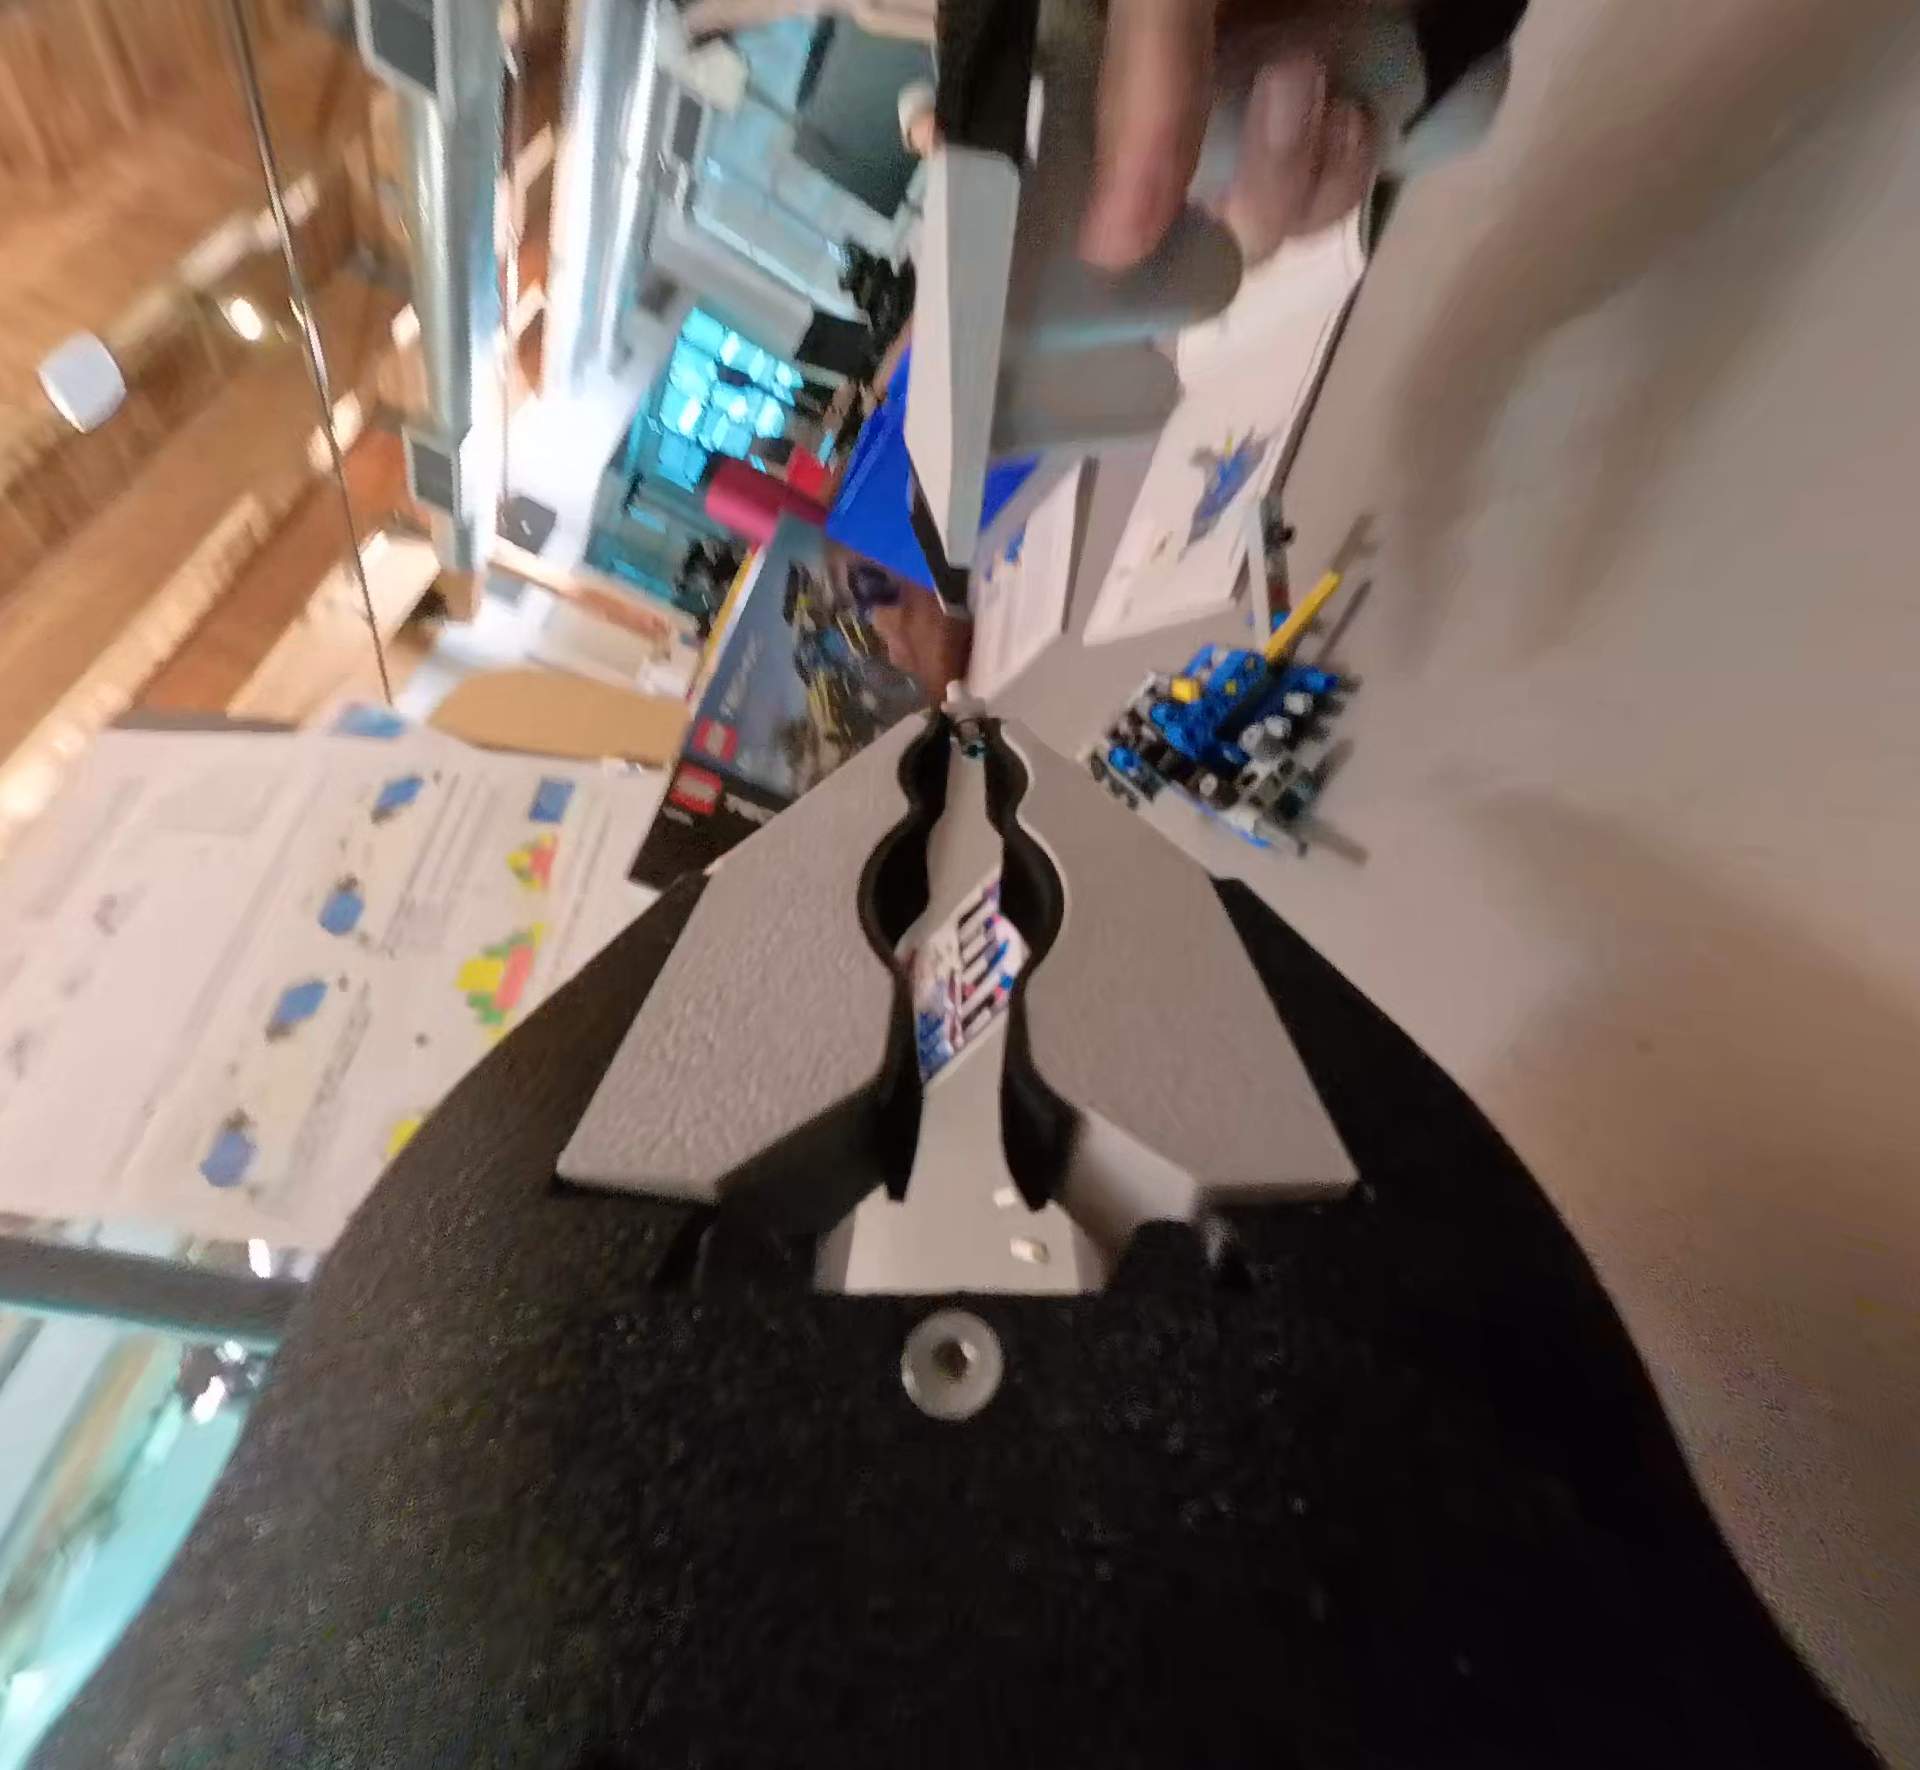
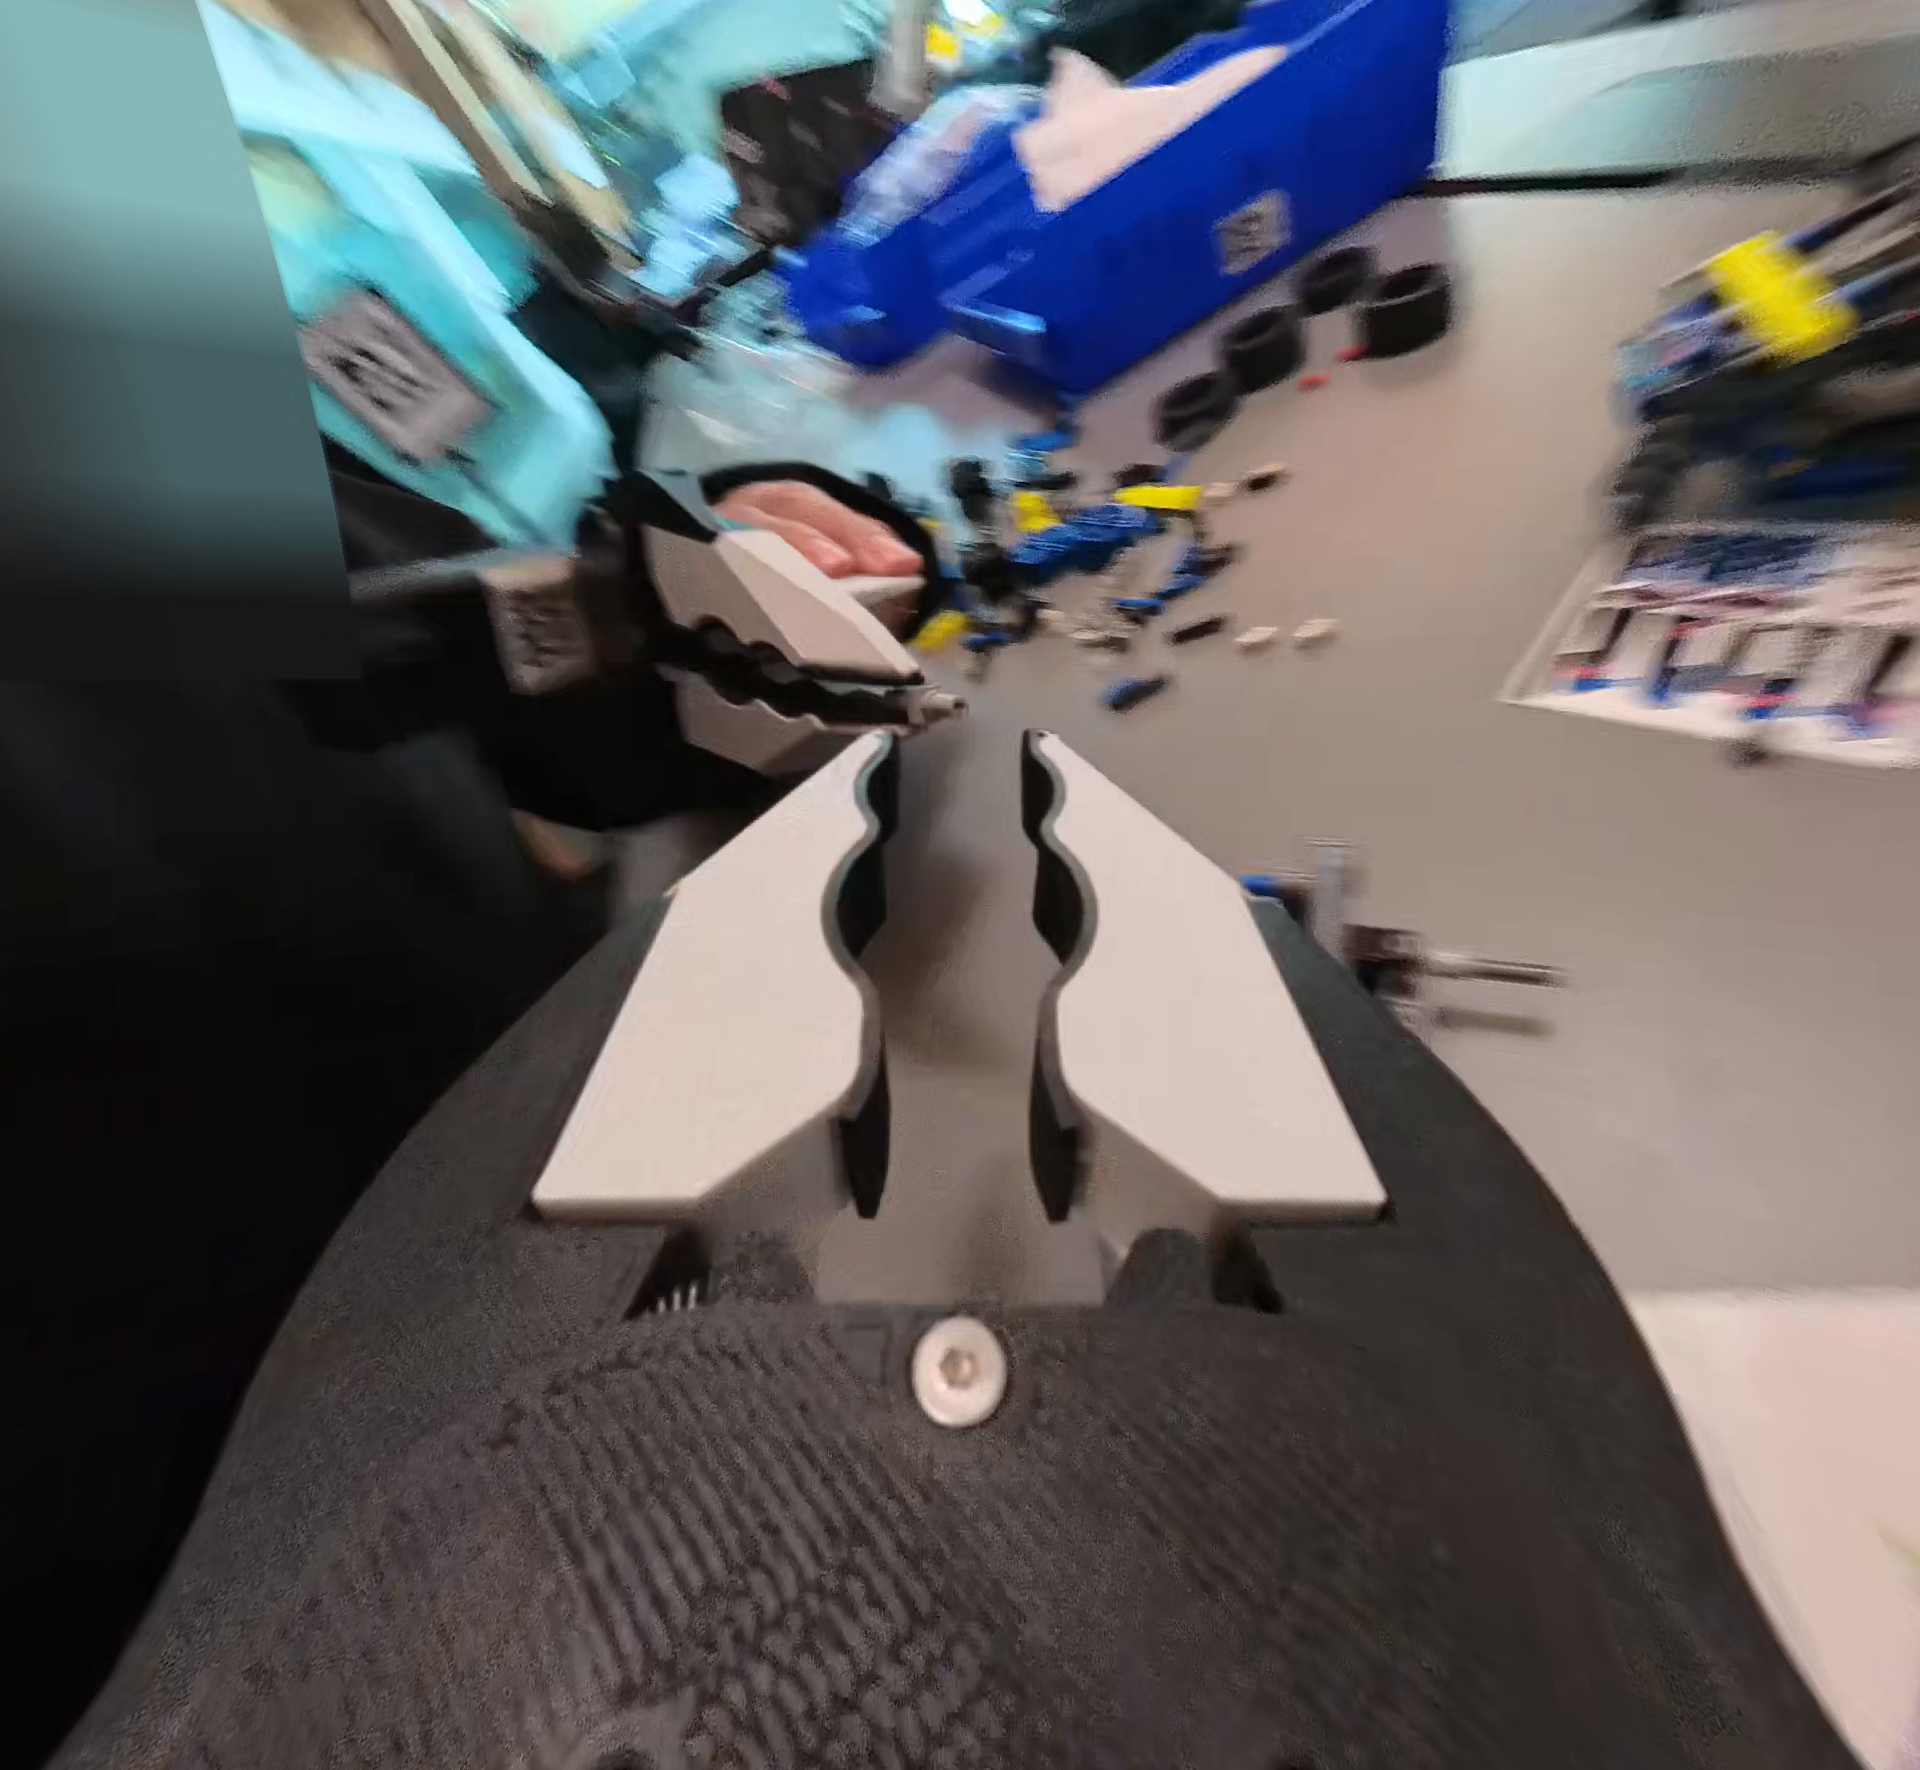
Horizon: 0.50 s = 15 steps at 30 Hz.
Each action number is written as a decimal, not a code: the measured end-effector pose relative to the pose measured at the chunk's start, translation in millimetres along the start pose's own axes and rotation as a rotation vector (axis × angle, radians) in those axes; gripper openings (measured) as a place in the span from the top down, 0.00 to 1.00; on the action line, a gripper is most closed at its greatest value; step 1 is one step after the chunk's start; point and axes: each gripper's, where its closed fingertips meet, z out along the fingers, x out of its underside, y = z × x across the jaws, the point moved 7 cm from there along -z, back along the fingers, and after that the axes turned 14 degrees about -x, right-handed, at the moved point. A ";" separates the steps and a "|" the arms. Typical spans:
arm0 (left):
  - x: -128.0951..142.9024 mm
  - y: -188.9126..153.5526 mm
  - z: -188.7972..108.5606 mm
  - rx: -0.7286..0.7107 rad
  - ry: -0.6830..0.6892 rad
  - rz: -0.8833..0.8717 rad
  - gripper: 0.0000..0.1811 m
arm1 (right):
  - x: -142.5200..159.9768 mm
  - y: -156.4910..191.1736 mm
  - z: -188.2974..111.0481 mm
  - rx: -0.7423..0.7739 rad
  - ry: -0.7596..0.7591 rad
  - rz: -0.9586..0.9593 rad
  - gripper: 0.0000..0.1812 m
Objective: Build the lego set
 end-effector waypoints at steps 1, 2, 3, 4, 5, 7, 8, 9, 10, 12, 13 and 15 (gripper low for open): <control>5.7 -1.6 3.3 0.010 0.038 -0.021 0.98 | -4.3 0.1 -4.3 0.105 0.046 -0.072 0.87; 10.4 -2.9 6.7 0.020 0.068 -0.054 0.98 | -7.6 -1.1 -7.4 0.207 0.096 -0.135 0.87; 14.5 -4.4 10.6 0.033 0.101 -0.090 0.98 | -10.0 -5.1 -9.3 0.307 0.145 -0.187 0.85; 18.3 -6.3 14.6 0.047 0.134 -0.121 0.98 | -10.8 -11.1 -9.6 0.392 0.186 -0.218 0.84; 21.5 -8.6 18.4 0.063 0.158 -0.142 0.98 | -8.7 -17.1 -7.4 0.426 0.225 -0.225 0.84; 27.7 -13.8 24.4 0.091 0.202 -0.142 0.98 | -1.3 -31.0 -2.0 0.445 0.293 -0.182 0.83; 29.5 -15.9 25.6 0.097 0.205 -0.130 0.98 | 2.4 -37.4 0.3 0.445 0.316 -0.161 0.82; 31.2 -18.3 26.0 0.106 0.209 -0.117 0.98 | 5.9 -42.6 2.5 0.433 0.331 -0.137 0.81; 32.4 -20.8 25.8 0.116 0.211 -0.106 0.98 | 9.4 -47.1 4.5 0.416 0.348 -0.104 0.81; 33.2 -26.6 25.2 0.140 0.206 -0.085 0.98 | 14.1 -55.1 6.4 0.409 0.390 -0.057 0.81; 34.0 -29.6 25.7 0.153 0.211 -0.075 0.98 | 15.3 -57.4 6.7 0.413 0.408 -0.051 0.80; 35.3 -33.6 26.8 0.171 0.219 -0.065 0.98 | 16.0 -59.4 8.1 0.398 0.429 -0.046 0.80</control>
